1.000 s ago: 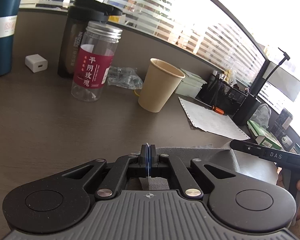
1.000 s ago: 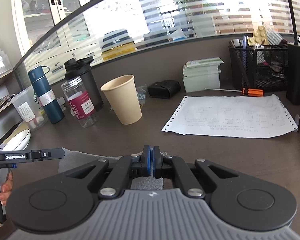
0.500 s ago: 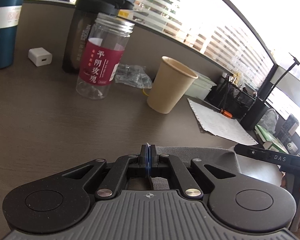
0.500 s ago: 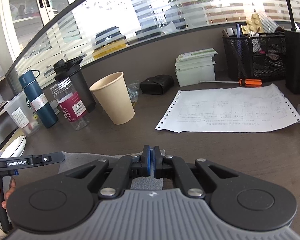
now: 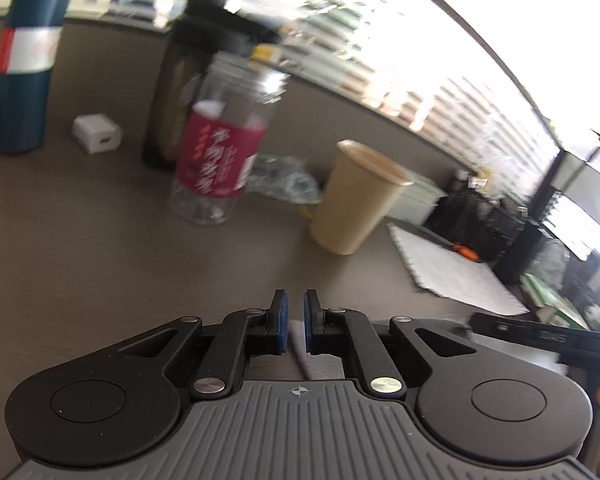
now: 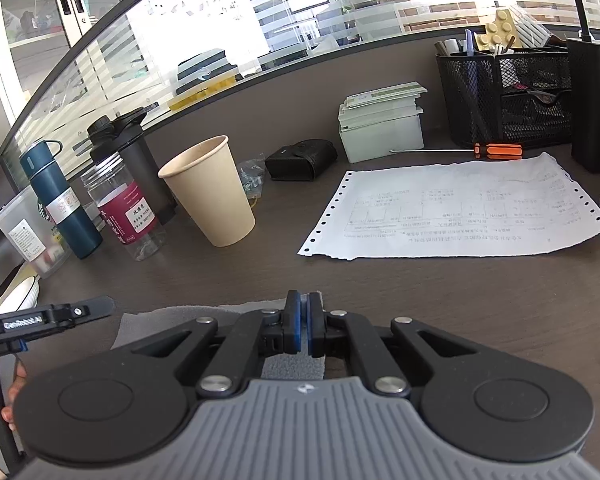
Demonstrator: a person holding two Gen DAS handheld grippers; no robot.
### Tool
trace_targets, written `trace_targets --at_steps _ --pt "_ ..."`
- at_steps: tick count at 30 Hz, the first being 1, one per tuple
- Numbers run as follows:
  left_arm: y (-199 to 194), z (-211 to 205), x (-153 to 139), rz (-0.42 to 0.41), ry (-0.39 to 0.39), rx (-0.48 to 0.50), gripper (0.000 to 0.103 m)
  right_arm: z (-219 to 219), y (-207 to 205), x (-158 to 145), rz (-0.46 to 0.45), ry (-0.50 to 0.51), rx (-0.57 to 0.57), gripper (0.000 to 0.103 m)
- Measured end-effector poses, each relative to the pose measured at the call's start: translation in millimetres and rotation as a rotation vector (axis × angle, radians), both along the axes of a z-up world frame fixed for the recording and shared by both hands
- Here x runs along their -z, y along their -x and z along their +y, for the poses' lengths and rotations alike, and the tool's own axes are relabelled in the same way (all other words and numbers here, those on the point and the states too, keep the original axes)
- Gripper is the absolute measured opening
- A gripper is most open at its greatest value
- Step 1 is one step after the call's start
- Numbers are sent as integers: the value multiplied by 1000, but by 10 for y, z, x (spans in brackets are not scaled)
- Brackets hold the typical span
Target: Fold towel
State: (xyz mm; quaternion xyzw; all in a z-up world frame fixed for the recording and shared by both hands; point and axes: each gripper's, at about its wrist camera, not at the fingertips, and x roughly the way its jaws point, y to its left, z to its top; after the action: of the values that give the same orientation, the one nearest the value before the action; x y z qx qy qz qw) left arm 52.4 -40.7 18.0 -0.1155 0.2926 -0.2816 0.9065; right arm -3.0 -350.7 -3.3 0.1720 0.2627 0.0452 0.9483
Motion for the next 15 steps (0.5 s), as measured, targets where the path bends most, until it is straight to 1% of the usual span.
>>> trace_targets --at_steps 4,6,8,10,15 --pt "56 -308 30 5 -22 122 14 -34 -12 -13 -5 -4 14 4" --pt "57 -421 98 22 -43 150 14 -56 -17 -20 -8 -7 23 6" --pt "43 -473 144 33 -59 157 14 -78 -21 -27 -11 -9 33 7" --pt "18 -481 191 46 -71 140 14 -100 -26 -34 -14 -12 42 9" --pt "1 -429 229 54 -58 103 17 -155 -38 -51 -22 -18 65 11"
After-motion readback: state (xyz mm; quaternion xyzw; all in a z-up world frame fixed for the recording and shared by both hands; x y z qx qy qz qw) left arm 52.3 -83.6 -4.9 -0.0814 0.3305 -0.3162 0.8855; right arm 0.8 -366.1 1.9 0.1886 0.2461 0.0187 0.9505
